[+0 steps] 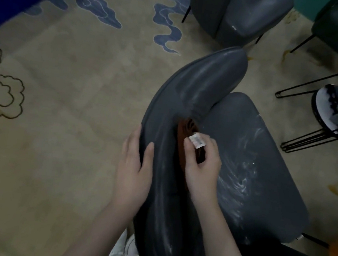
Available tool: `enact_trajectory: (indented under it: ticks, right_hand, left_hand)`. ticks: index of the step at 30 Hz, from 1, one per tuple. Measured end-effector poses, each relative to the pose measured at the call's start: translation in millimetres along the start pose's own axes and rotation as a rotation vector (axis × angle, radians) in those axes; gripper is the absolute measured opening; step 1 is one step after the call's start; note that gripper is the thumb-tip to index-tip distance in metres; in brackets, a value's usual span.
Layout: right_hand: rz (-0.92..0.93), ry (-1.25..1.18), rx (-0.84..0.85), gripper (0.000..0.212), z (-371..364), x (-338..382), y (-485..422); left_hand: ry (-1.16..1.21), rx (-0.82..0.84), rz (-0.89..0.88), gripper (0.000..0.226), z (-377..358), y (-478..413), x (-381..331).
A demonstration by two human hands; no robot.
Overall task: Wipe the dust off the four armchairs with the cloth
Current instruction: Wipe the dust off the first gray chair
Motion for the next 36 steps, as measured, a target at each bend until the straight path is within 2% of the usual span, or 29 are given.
enact_trajectory:
  ticks: [3,8,13,18,23,27,32,36]
  right_hand:
    - [0.008,0.032,-0.08,0.023,10,1,-25]
    - [0.022,0.134,-0.02,0.023,-14,15,-44]
    - [0.197,0.168,0.044,0.012,-21,46,-24]
    - [0.301,0.224,-0.053,0.015,-16,67,-90]
    - [0.377,0.474,0.165,0.028,-75,70,-137]
    - [0.434,0.43,0.269,0.026,-78,79,-111]
    - [0.628,0.37,0.389,0.019,-76,99,-62]
    - [0.646,0.407,0.367,0.023,-70,101,-78]
  left_hand:
    - [0.025,0.004,0.007,0.052,1,-2,0]
    - [0.049,-0.001,0.026,0.049,2,-1,1]
    - [0.051,-0.003,0.002,0.048,3,-3,0]
    - [0.057,-0.004,0.017,0.05,2,-2,2]
    - [0.08,0.0,0.013,0.051,2,-3,4]
    - [0.097,0.004,0.017,0.051,2,-2,5]
    - [0.117,0.004,0.011,0.051,3,-4,1]
    - [0.147,-0.002,0.045,0.052,5,0,3]
Point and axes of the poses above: each hand's wrist, its own y-axis away from the middle knuckle, its own z-axis out of the back of the hand, x = y × z, the point moved 10 cm from there along -y, towards the middle knuckle, and after that the axes turned 9 degrees about y, right-handed, at the moved point
